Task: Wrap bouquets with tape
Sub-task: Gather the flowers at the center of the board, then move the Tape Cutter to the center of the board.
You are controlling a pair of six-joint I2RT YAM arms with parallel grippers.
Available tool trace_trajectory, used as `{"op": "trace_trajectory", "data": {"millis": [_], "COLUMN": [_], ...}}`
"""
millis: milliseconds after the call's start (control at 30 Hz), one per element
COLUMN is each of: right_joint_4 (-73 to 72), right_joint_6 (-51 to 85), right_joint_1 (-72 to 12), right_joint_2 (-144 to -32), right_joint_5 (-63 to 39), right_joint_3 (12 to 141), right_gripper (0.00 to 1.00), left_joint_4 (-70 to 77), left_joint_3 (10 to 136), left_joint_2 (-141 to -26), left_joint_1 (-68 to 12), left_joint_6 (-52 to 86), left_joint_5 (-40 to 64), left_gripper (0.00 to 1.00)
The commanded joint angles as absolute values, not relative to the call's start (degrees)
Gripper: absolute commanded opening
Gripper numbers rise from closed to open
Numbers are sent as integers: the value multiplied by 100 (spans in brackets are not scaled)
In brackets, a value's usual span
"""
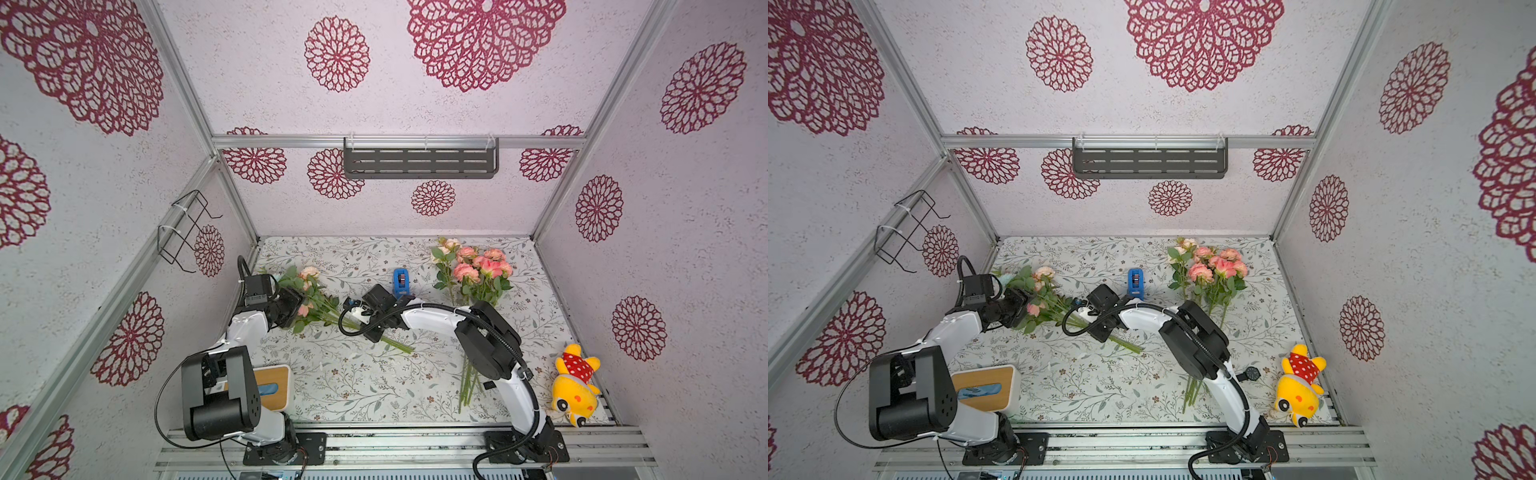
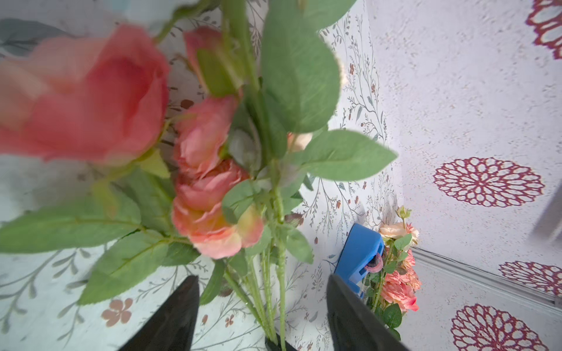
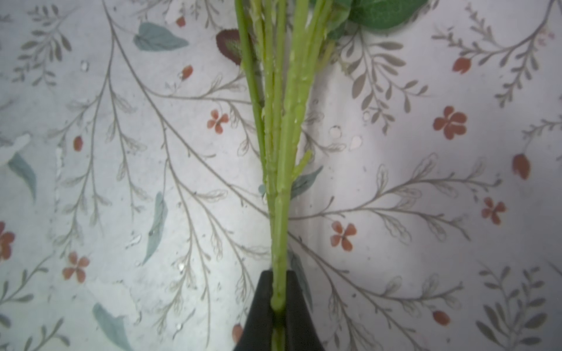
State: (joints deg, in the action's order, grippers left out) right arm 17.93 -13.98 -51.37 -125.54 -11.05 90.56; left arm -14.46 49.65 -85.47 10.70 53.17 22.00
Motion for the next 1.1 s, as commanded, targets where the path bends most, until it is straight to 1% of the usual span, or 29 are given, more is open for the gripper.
{"op": "trace_trajectory", "data": {"millis": [0,200,267,367,433,567,667,767,900,967,1067], "right_joint_4": [3325,3055,2989,3031,2913,2752,2123,1752,1480,1569,1647], "right_joint_6": [-1909,-2231,-2297,-2332,-2143,-987,-255,214,-3,-102,-214], "right_joint_1": [-5031,-4818,-4710,-4692,-4693,-4906,-4941,-4871,-4965,-4945,-4920], "right_joint_2": [-12439,-11783,-11699,-11826,-11959,-12526,-12546,-12377,-12177,-12216,-12213], "right_joint_5": [-1468,-1432,-1469,-1580,-1584,-739,-276,-262,-410,-445,-580], "right_joint_3": [8763,7879,7778,7970,8110,8676,8433,8135,7802,7842,7972], "right_gripper": [2,2,1,1,1,0,0,0,0,2,10], "left_joint_4": [-1622,-1650,-1685,-1624,-1637,-1629,-1589,-1619,-1667,-1666,-1657], "left_joint_3": [5234,5580,5682,5777,5850,5959,6019,6134,6324,6417,6500], "left_joint_2": [-8322,-8311,-8277,-8370,-8450,-8605,-8694,-8790,-8948,-9036,-9142], "left_joint_1": [879,481,283,122,31,-62,-87,-174,-326,-393,-478], "left_joint_6": [5253,5448,5473,5661,5702,5783,5860,5881,5867,5876,5889], "left_joint_5": [2189,2101,1909,1990,1947,1831,1785,1762,1725,1707,1706], "left_gripper": [68,68,68,68,69,69,69,69,69,69,69]}}
